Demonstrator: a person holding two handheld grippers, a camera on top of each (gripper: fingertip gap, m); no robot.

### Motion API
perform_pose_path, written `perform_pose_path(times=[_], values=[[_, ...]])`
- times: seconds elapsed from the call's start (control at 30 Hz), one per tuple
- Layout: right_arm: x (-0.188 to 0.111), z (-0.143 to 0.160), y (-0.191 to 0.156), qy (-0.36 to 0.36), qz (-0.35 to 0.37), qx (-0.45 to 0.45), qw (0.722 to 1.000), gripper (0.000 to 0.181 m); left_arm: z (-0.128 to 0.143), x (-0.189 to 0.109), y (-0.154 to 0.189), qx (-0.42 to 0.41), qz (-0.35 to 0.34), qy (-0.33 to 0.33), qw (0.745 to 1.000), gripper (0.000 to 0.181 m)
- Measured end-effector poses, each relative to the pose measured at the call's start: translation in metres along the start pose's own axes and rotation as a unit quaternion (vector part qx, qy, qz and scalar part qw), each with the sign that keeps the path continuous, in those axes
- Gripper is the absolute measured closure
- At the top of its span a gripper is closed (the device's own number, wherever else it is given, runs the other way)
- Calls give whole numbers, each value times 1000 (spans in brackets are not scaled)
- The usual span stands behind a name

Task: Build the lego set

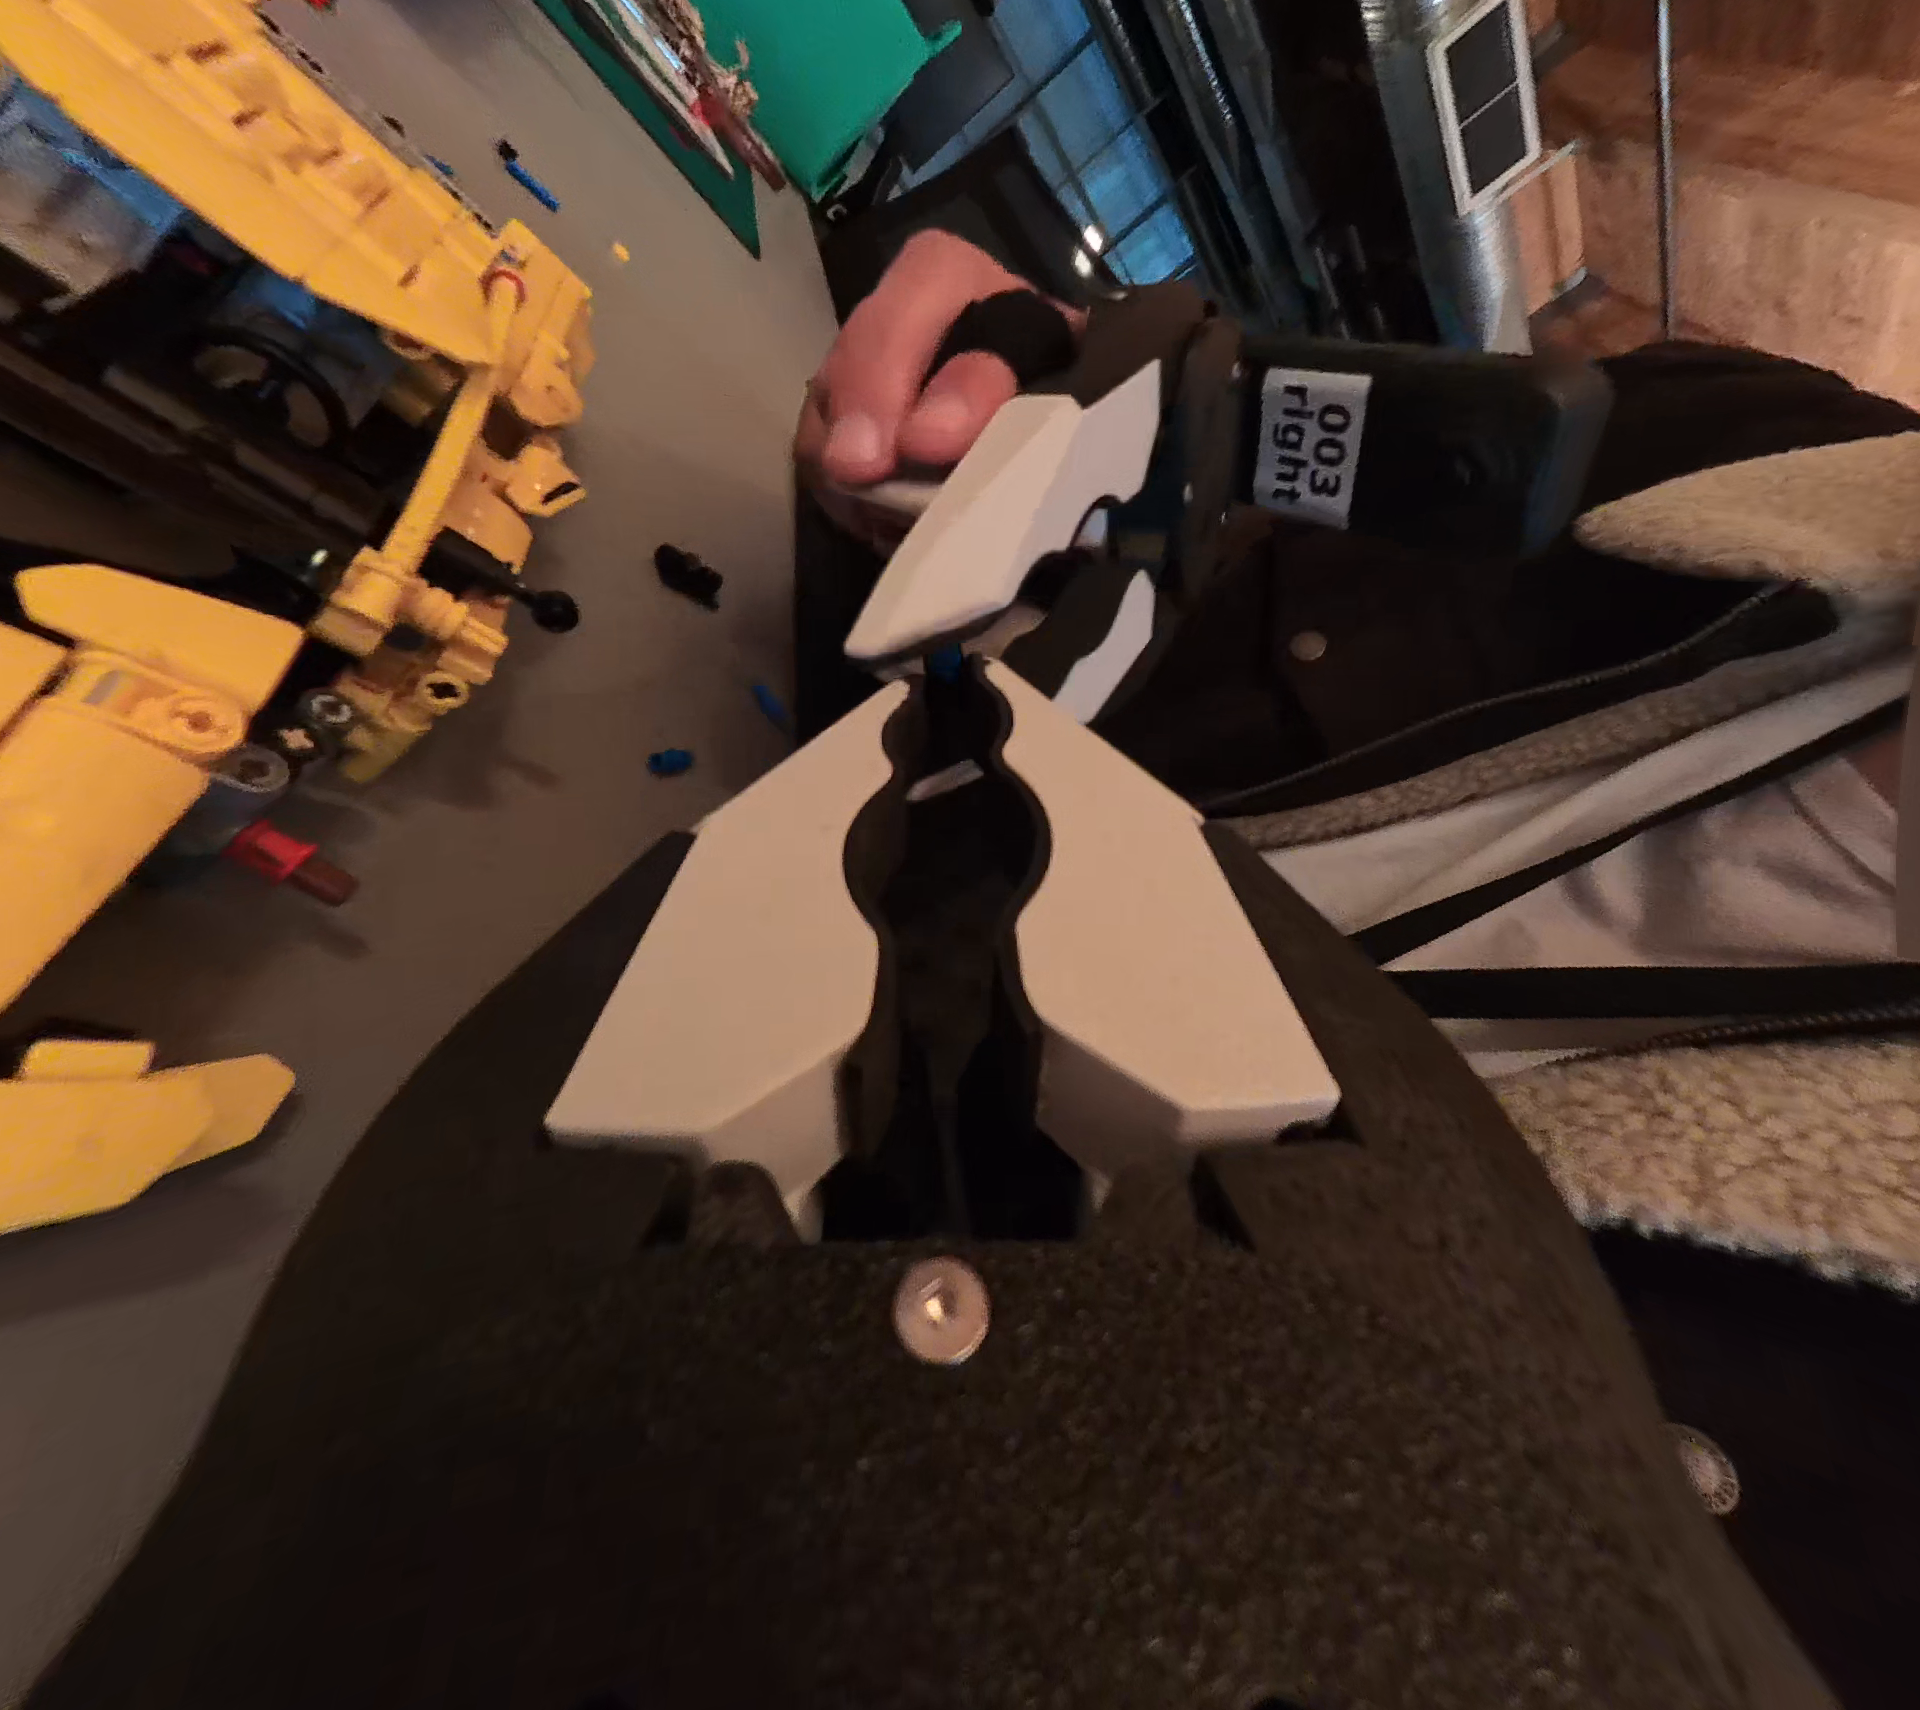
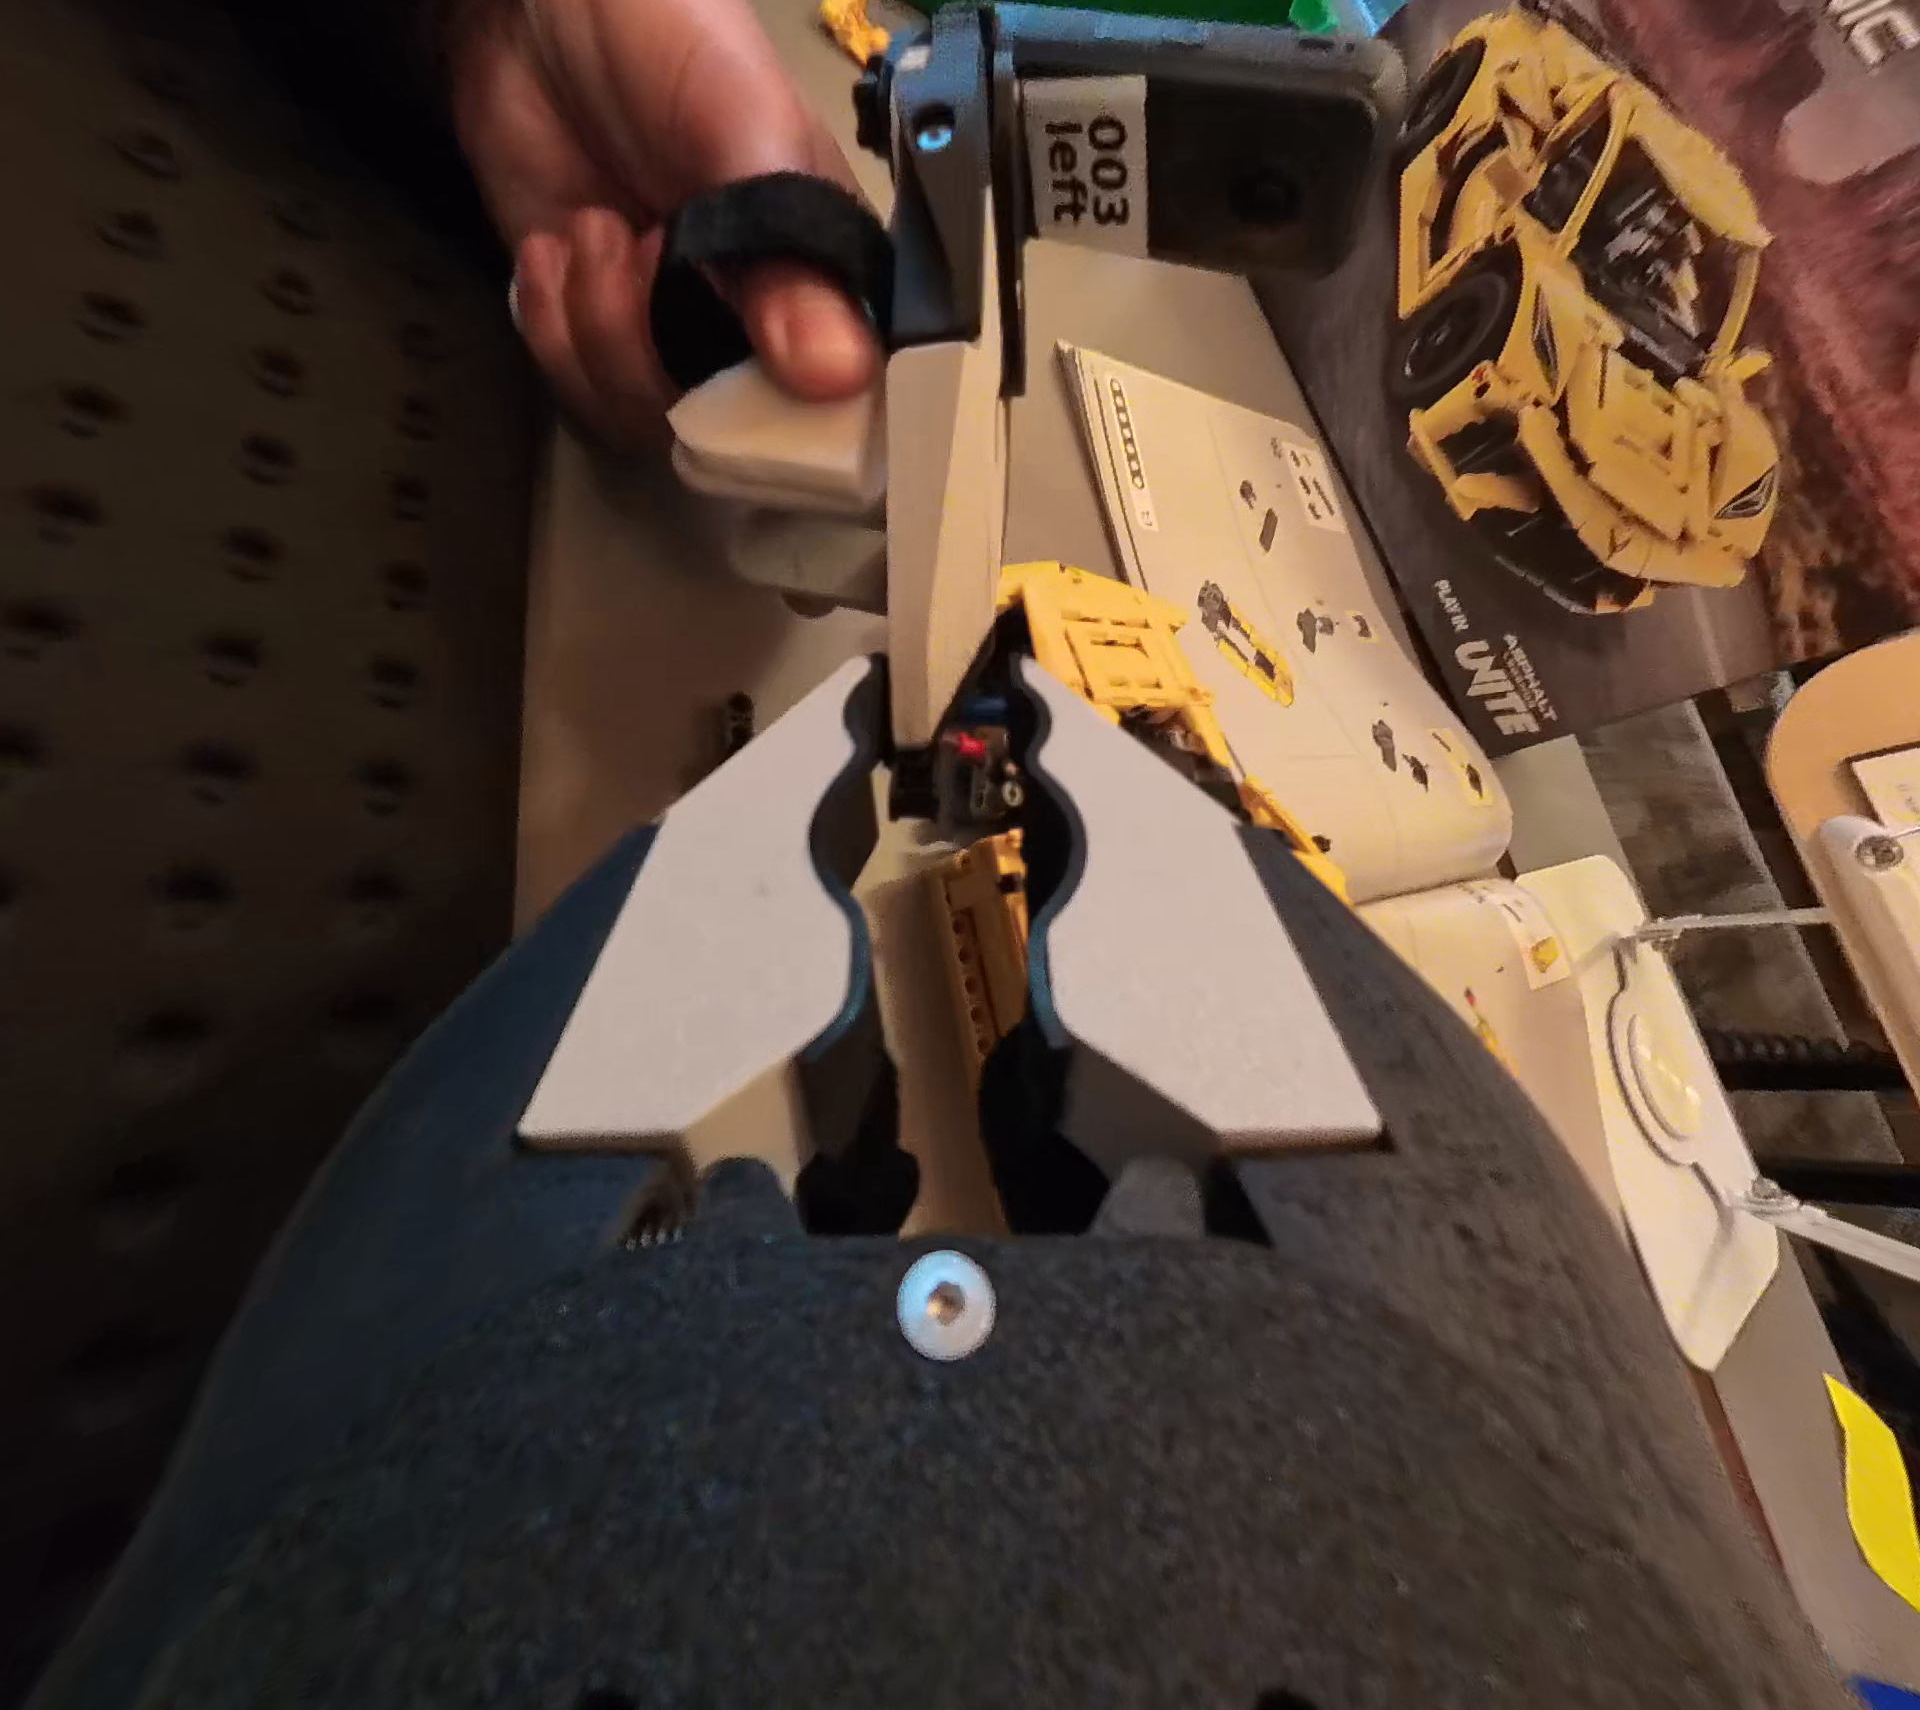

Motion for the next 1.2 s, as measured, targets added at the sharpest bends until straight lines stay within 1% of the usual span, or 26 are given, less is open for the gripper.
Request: perform_pose_path(times=[0.13, 0.23, 0.3, 0.4, 0.6, 0.87, 1.0, 1.1, 1.17, 1.2], values=[[0, 0, 2, -5, 0, 1, 1000, 160, 0, 0, -1, -7, 3, 5, 1000, 174], [-5, -6, 5, 27, 18, -2, 999, 161, -4, -3, 4, -25, 43, 20, 999, 173], [-5, -6, 5, 28, 33, -6, 999, 161, -6, -4, 5, -29, 51, 28, 998, 171], [-4, -5, 4, 31, 34, 2, 999, 161, -5, -3, 4, -16, 37, 24, 999, 174], [-5, -5, 3, 33, 46, 5, 998, 160, -5, -3, 3, -35, 52, 22, 998, 174], [-6, -4, 0, 31, 34, 8, 999, 162, -3, -1, 4, -25, 48, 12, 998, 174], [-9, -4, 3, 29, 59, -3, 998, 163, -8, -7, 4, -35, 63, 29, 997, 169], [-14, 0, 8, 44, 63, 20, 997, 165, -21, -21, -4, -57, 58, 83, 993, 169], [-14, 1, 10, 44, 68, 28, 996, 165, -18, -19, -7, -41, 36, 74, 996, 169], [-13, 1, 11, 45, 66, 33, 996, 165, -16, -15, -4, -33, 41, 62, 997, 165]])
Point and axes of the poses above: each gripper's, where its closed fingertips meet, x out along the fingers, z out of its underside, y = z × x across the jaws, the point moved 6 cm from there along -x, back along the fingers, and after that the axes turned 9 degrees about -z, right-handed, at the moved point
